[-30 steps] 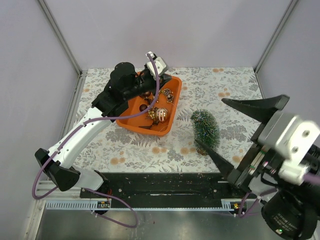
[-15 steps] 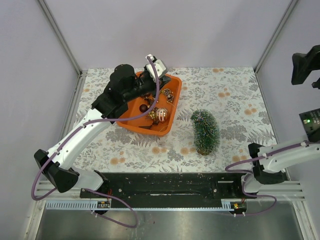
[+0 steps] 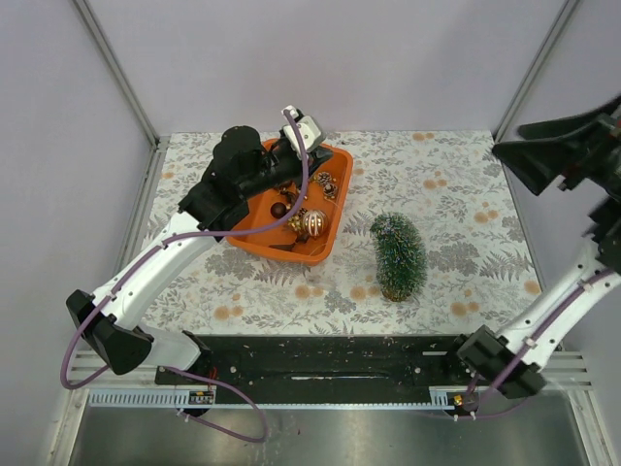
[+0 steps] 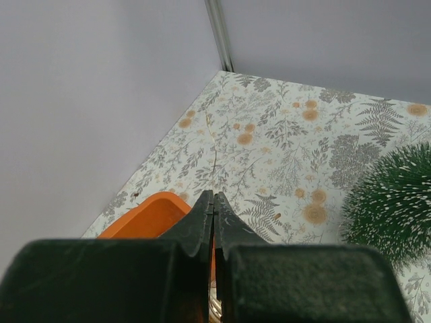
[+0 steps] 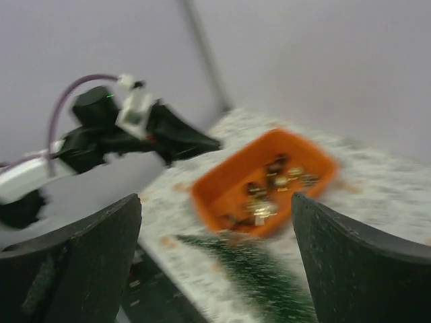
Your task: Decorate the small christmas tree
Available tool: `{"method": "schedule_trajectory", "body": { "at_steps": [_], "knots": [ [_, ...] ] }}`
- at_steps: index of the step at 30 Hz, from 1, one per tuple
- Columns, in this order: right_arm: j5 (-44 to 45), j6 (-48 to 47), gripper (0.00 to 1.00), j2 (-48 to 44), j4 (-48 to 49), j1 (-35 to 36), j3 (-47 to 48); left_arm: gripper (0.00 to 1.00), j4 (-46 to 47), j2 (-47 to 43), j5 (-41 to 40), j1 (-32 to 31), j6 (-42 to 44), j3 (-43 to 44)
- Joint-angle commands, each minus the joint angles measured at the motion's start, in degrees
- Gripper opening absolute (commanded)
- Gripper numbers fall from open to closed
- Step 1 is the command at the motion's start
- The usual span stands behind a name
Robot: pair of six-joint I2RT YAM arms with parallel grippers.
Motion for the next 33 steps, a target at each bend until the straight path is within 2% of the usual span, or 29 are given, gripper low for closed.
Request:
{"method": "schedule_trajectory", "body": {
  "at_steps": [1,4,7,8,10,11,13,16,18,19,20,21,22,23,25,27,28,29,33],
  "knots": [
    [-11.0,43.5,0.99,1.3,-1.3,25.2,-10.7,0.00,4.8,-2.0,2.2,0.1,-0.9,0.0],
    [-11.2,43.5,0.99,-1.3,-1.4,32.6,-19.0,0.00,5.5,-3.0,2.8,0.2,-0.2,-1.7],
    [-11.3,43.5,0.99,-12.7,-5.2,38.7,-41.0,0.00,5.1,-2.9,2.4,0.2,0.6,-2.4],
    [-11.3,43.5,0.99,-18.6,-9.7,41.2,-49.7,0.00,5.0,-2.8,2.5,0.2,0.7,-2.5],
    [-11.3,43.3,0.99,-28.1,-17.8,44.4,-60.4,0.00,4.4,-2.6,2.3,0.2,1.3,-2.6],
    [-11.3,42.3,0.99,-31.2,-19.0,44.4,-62.5,0.00,4.5,-2.7,2.2,0.3,1.3,-2.6],
    [-11.2,43.4,0.99,-31.1,-12.7,43.5,-64.4,0.00,5.5,-2.7,2.2,0.7,1.3,-3.2],
    [-11.2,43.2,0.99,-25.8,-0.1,31.3,-60.2,0.00,7.2,-2.9,2.3,1.4,0.4,-4.6],
    [-9.0,39.1,1.00,-25.3,-3.3,19.4,-60.7,0.00,7.5,-2.5,2.2,1.7,0.3,-5.1],
    [-9.3,38.1,0.99,-26.7,-4.1,7.3,-62.0,0.00,7.4,-2.3,2.1,1.8,0.3,-5.2],
    [-8.5,38.2,0.99,-28.2,-3.5,1.0,-63.9,0.00,7.4,-2.1,2.0,1.9,0.4,-4.8],
    [-7.4,38.7,1.00,-29.9,-2.6,-3.9,-66.5,0.00,7.1,-2.0,1.7,1.9,0.3,-4.4],
    [-6.9,38.5,1.00,-30.6,-2.2,-5.1,-70.0,0.00,6.9,-1.8,1.8,2.1,0.2,-3.8],
    [-7.5,37.7,0.99,-30.8,-3.0,-3.9,-73.3,0.00,6.8,-1.8,2.0,2.2,0.1,-3.1],
    [-11.1,35.1,0.99,-30.3,-4.9,8.6,-75.8,0.00,7.2,-1.9,2.1,2.2,-0.2,-3.0],
    [-11.5,41.6,0.99,-28.3,1.1,30.4,-76.4,0.00,8.0,-1.9,2.8,2.2,-0.6,-3.3],
    [-11.6,43.7,0.99,-27.1,3.1,39.0,-74.6,0.00,8.3,-1.9,2.9,2.2,-0.9,-3.6],
    [-11.6,43.7,0.99,-26.9,0.2,45.7,-72.9,0.00,8.7,-1.9,3.0,2.2,-1.0,-3.8],
    [-11.5,38.4,0.99,-28.9,-11.1,55.5,-70.8,0.00,10.0,-2.5,3.1,2.3,-1.5,-5.8]
  ]
}}
